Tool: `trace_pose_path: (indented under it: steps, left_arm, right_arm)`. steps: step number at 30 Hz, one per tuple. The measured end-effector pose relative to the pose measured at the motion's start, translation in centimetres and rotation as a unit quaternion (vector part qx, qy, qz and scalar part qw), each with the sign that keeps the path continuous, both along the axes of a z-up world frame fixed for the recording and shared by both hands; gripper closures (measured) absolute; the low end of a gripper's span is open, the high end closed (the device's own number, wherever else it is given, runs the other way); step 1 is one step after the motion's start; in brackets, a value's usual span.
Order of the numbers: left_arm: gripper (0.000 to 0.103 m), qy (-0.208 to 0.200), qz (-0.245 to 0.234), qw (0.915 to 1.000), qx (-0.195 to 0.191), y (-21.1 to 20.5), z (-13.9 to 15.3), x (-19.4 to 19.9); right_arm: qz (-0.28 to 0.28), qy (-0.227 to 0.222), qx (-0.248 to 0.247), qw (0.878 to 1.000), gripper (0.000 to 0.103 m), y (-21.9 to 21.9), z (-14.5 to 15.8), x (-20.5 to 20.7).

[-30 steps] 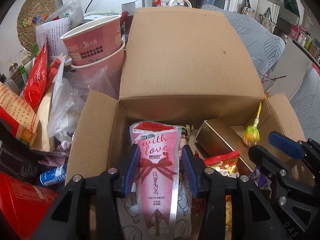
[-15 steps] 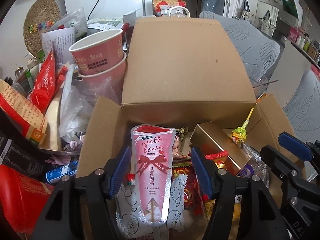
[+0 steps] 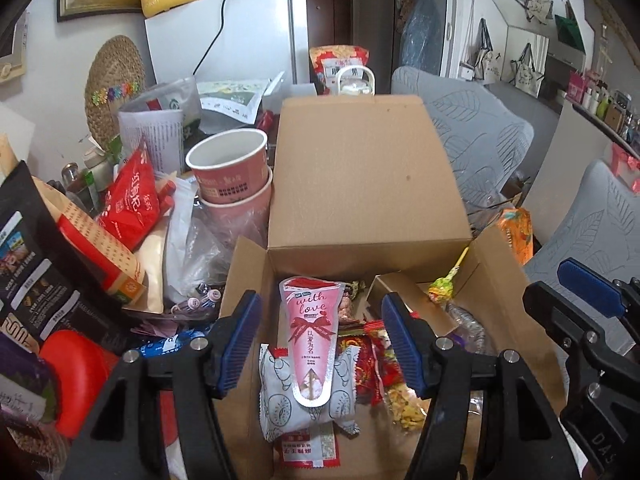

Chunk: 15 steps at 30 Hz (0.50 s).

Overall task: Organize snacks
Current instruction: 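Withdraw both tools up and back from the box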

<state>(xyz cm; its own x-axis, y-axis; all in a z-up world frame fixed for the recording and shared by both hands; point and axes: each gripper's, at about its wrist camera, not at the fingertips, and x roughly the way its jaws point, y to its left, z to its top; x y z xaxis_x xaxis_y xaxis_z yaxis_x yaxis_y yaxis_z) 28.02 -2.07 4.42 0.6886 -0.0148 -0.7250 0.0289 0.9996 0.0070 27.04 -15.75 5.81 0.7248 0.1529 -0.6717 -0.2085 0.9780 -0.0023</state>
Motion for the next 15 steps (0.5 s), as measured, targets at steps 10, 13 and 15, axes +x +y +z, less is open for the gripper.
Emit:
trace_pose_path:
  steps: [10,13,15]
  left_arm:
    - [0.041,-0.061,-0.007,0.9981,-0.01,0.0,5.4,-5.2]
    - [0.041,-0.08,-0.009,0.9967,-0.012,0.0,6.9,-7.2]
    - [0.036,-0.09,-0.008,0.9958,-0.014,0.1,7.5,-8.3]
  right_arm:
    - [-0.005,-0.061,0.009,0.998,0.061,-0.8,5.0,-4.5]
    - [-0.005,-0.077,0.012,0.997,0.058,-1.0,6.2,-6.0]
    - [-0.009,-0.089,0.019,0.996,0.053,-1.3,6.8,-7.3]
